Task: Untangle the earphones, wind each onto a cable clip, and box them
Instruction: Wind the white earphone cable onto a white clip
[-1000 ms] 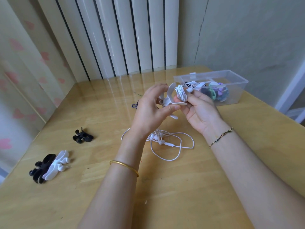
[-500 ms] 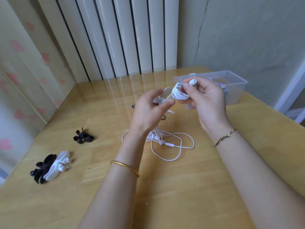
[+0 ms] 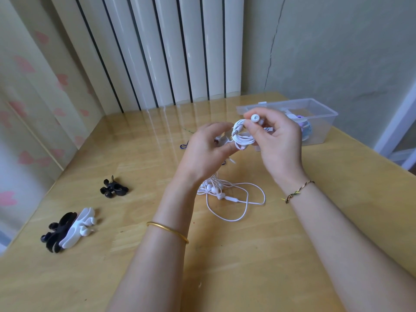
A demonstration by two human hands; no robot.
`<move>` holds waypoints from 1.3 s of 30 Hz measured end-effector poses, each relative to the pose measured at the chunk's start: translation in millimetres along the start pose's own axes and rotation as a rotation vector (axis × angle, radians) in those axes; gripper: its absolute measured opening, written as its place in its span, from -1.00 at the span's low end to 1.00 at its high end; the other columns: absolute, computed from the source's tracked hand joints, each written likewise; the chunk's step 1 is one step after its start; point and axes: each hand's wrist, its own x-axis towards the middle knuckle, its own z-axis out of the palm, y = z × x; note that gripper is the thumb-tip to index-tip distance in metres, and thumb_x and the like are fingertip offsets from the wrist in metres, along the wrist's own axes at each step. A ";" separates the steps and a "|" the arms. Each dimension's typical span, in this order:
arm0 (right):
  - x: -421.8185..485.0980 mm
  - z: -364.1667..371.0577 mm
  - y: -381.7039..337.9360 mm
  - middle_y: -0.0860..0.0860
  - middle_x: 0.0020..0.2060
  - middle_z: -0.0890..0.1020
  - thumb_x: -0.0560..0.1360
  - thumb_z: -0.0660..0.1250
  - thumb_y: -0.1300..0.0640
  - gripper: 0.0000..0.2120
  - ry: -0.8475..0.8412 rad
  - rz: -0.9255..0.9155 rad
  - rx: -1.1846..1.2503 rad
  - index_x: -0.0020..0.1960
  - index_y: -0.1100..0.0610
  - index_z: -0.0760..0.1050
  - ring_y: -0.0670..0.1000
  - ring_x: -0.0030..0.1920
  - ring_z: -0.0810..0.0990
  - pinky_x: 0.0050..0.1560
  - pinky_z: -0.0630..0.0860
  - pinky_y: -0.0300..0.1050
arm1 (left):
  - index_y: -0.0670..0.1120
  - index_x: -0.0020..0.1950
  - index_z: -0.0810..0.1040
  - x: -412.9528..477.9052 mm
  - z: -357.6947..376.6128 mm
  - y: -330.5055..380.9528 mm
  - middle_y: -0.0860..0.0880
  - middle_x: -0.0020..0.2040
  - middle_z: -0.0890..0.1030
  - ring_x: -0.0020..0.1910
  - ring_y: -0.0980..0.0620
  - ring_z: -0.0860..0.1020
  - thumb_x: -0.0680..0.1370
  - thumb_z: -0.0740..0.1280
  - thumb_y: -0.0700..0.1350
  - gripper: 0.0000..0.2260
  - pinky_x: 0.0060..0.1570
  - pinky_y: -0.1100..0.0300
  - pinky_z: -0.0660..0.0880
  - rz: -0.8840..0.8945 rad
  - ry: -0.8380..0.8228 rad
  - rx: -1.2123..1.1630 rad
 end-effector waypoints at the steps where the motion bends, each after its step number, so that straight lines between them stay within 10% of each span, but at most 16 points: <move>1: -0.2 -0.3 0.8 0.10 -0.25 0.56 0.46 0.36 0.25 -0.77 -0.006 0.005 0.008 -0.19 -0.10 0.53 -0.03 -0.26 0.50 -0.28 0.49 -0.10 | -0.07 0.11 0.61 -0.1 -0.8 1.1 0.16 -0.20 0.47 -0.16 0.01 0.49 0.44 0.48 -0.03 -0.72 -0.23 0.25 0.38 -0.003 -0.015 -0.009; 10: -1.0 1.9 2.6 0.00 -0.28 0.57 0.47 0.35 0.29 -0.76 -0.019 0.005 0.059 -0.19 -0.06 0.51 -0.10 -0.28 0.54 -0.29 0.49 -0.24 | 0.16 0.00 0.57 -4.1 -6.6 17.5 -0.19 -0.01 0.55 -0.17 -0.32 0.55 0.44 0.47 -0.14 -0.77 -0.44 0.31 0.39 0.010 -0.095 -0.104; 14: -1.7 3.1 2.5 -0.01 -0.27 0.60 0.48 0.34 0.30 -0.78 -0.014 0.043 0.148 -0.17 -0.02 0.53 -0.09 -0.27 0.58 -0.32 0.52 -0.21 | 0.14 0.02 0.55 -5.4 -7.7 19.4 -0.26 -0.05 0.54 -0.37 -0.02 0.56 0.49 0.41 -0.23 -0.74 -0.46 0.27 0.43 0.007 -0.142 -0.132; 22: 2.5 2.5 4.9 0.07 -0.26 0.60 0.48 0.34 0.35 -0.80 -0.077 0.180 0.201 -0.18 0.06 0.55 -0.07 -0.30 0.59 -0.36 0.54 -0.19 | -0.20 0.15 0.48 -5.3 -4.1 12.9 -0.33 -0.06 0.56 -0.28 -0.26 0.60 0.52 0.39 -0.22 -0.77 -0.44 0.24 0.44 -0.086 -0.116 -0.139; 30: 0.8 6.6 9.6 0.05 -0.23 0.60 0.53 0.26 0.35 -0.85 -0.098 0.337 0.440 -0.13 0.16 0.53 -0.06 -0.27 0.58 -0.30 0.53 -0.19 | -0.16 0.14 0.51 -5.1 -4.1 15.0 -0.22 -0.10 0.59 -0.23 -0.27 0.58 0.53 0.37 -0.22 -0.81 -0.38 0.24 0.47 -0.110 -0.132 -0.180; 39: -3.1 14.7 9.9 0.09 -0.30 0.56 0.49 0.30 0.33 -0.78 -0.049 0.074 0.197 -0.19 0.04 0.52 -0.03 -0.37 0.53 -0.37 0.50 -0.18 | -0.10 0.06 0.55 -7.3 -3.9 25.4 0.09 -0.29 0.61 -0.34 0.09 0.53 0.40 0.37 0.04 -0.68 -0.36 0.22 0.44 -0.196 -0.084 -0.201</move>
